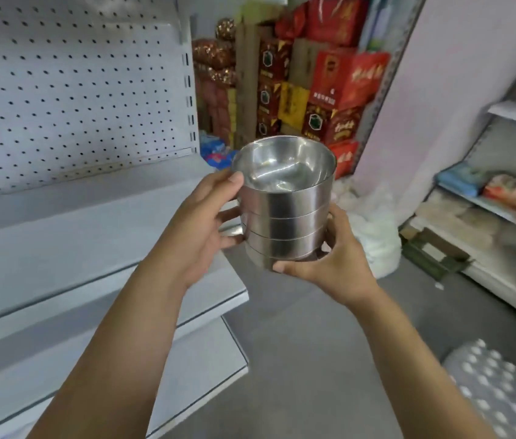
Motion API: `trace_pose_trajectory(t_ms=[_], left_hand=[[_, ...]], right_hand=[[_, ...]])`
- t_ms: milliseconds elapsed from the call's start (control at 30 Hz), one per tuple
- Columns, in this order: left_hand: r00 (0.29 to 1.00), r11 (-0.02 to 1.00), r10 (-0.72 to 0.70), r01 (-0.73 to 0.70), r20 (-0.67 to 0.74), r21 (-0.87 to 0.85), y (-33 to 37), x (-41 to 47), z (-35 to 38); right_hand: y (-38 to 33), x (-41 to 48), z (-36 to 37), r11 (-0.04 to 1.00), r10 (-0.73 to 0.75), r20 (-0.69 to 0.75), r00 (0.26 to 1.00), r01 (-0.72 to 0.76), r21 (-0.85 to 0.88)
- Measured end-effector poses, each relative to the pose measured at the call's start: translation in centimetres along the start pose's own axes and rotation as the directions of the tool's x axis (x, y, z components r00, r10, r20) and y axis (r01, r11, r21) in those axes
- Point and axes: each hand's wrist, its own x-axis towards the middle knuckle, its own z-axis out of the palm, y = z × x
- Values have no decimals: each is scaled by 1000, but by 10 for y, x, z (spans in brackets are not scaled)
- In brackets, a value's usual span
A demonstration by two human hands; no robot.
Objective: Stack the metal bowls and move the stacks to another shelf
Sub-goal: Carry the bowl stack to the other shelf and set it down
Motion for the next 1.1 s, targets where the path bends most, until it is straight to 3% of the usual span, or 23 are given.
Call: trace_pose_trajectory(t_ms=[200,400,600,933,1100], left_hand=[[974,998,-56,56,219,6,-42,39,124],[903,993,-113,109,414,33,-66,65,229],[840,984,-170,119,515,131,-84,106,307],[739,981,-177,80,650,177,-122,218,435],[645,980,-141,-15,751,197,-123,299,519]], right_hand=[[47,-34,-122,994,95,-185,978,-104,-35],[77,-68,-209,982,166,-364,917,-187,-23],[108,-73,-271,967,217,-485,847,-253,-9],[167,-18,-379,944,256,-624,738,-331,-4],[198,36,-441,945,240,-728,642,-326,24]])
